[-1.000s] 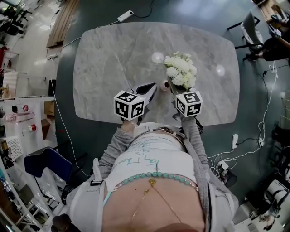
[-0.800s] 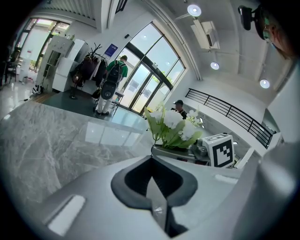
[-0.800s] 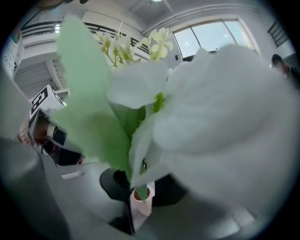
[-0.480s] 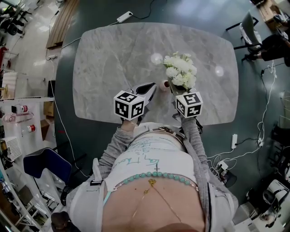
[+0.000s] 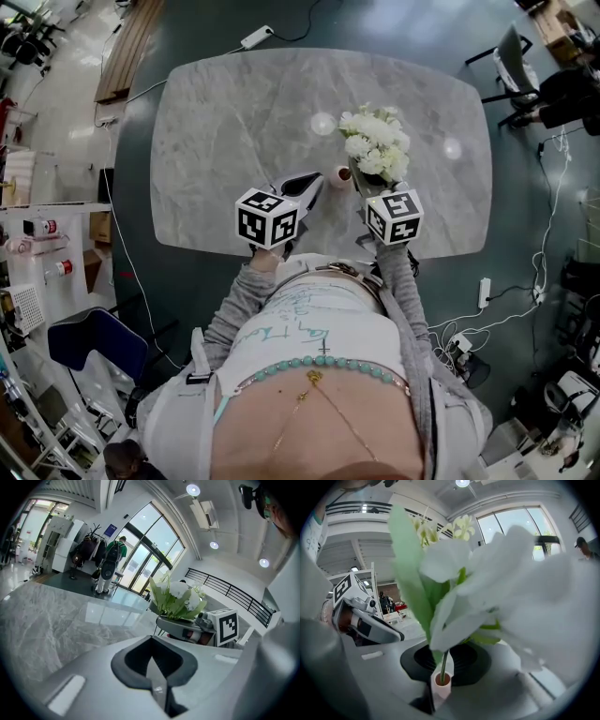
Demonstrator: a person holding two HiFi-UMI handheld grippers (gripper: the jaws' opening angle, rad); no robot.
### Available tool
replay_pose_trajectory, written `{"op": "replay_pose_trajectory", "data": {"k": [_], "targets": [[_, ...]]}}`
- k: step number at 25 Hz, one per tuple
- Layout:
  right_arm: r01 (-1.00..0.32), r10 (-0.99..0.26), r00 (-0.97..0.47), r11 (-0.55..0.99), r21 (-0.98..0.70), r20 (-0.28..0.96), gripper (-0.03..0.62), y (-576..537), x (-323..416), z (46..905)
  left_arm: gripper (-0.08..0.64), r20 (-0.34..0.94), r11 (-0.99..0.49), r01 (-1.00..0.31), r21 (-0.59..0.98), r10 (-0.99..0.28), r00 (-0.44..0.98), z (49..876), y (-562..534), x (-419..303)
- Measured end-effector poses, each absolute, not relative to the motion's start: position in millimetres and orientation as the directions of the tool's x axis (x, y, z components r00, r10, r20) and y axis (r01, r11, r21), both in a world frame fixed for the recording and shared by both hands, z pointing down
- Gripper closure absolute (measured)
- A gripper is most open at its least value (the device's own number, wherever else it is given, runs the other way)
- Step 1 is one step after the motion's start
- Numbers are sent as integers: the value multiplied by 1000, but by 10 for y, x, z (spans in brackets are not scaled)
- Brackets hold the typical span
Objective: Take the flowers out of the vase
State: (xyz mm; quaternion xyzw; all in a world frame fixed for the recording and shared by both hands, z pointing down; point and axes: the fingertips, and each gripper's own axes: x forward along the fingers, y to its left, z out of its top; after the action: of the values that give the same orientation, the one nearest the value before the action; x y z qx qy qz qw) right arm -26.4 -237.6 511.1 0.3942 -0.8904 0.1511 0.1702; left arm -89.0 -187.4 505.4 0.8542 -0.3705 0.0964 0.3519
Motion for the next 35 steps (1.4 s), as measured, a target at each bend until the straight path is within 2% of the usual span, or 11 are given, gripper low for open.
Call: {"op": "replay_pose_trajectory", "data": {"k": [35], "targets": [[-742,-679,-653,663,-101,335,537,-2400,-296,4534,560,430,-487,-691,535,-547,718,5101,-1834,-892]]}}
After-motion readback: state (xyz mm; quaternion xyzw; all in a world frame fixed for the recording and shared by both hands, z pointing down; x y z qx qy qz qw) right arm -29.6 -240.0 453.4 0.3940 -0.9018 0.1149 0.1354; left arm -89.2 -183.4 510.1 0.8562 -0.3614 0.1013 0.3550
